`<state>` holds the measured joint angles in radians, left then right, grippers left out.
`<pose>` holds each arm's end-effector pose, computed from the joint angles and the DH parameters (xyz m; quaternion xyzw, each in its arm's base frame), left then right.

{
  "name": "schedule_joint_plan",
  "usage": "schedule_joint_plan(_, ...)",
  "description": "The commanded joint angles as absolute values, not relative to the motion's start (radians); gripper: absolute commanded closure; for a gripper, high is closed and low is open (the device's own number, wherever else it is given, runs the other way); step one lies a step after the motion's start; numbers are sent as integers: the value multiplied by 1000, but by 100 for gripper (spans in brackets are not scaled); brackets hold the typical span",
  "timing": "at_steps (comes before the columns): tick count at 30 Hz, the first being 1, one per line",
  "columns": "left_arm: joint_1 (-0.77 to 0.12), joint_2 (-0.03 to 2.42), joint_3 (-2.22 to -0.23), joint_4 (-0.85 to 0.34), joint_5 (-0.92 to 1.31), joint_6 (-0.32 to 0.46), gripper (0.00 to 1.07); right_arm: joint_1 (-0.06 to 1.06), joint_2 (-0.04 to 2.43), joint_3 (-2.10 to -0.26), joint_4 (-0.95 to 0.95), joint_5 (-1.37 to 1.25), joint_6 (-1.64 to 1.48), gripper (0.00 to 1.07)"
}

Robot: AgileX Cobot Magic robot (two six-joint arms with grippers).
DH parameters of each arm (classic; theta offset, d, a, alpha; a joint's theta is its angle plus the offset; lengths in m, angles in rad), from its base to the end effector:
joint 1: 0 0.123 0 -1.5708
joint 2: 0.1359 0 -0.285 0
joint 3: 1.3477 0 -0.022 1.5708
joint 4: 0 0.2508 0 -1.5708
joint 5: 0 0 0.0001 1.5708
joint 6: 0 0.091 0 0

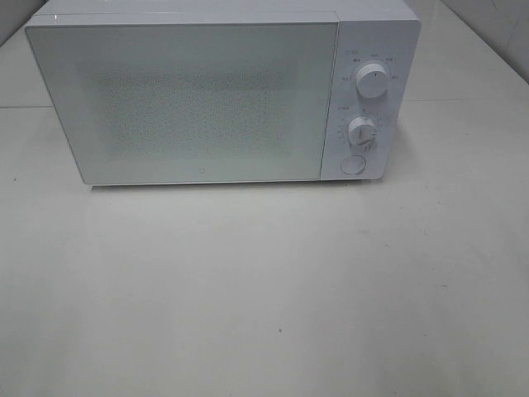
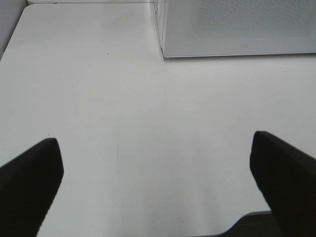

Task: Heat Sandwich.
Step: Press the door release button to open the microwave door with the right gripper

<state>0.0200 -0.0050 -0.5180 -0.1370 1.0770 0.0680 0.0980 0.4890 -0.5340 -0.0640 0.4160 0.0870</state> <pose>-0.0086 -0.0111 0.2815 0.0244 0.8491 -0.0453 0.5257 0.1016 0.0076 0.3191 -0.0201 0.7995 0.0276 0.5997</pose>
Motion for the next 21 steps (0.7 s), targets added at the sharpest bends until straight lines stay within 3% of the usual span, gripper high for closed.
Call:
schedule_joint_plan(1, 25, -21, -517, -144, 1073, 64, 9, 94, 557, -536, -72, 322, 80, 34)
schedule_joint_plan(11, 25, -21, -517, -144, 1073, 64, 9, 94, 775, -535, -72, 91, 80, 34)
schedule_joint_plan(21, 25, -21, -517, -144, 1073, 64, 9, 94, 994, -426, -75, -320, 80, 34)
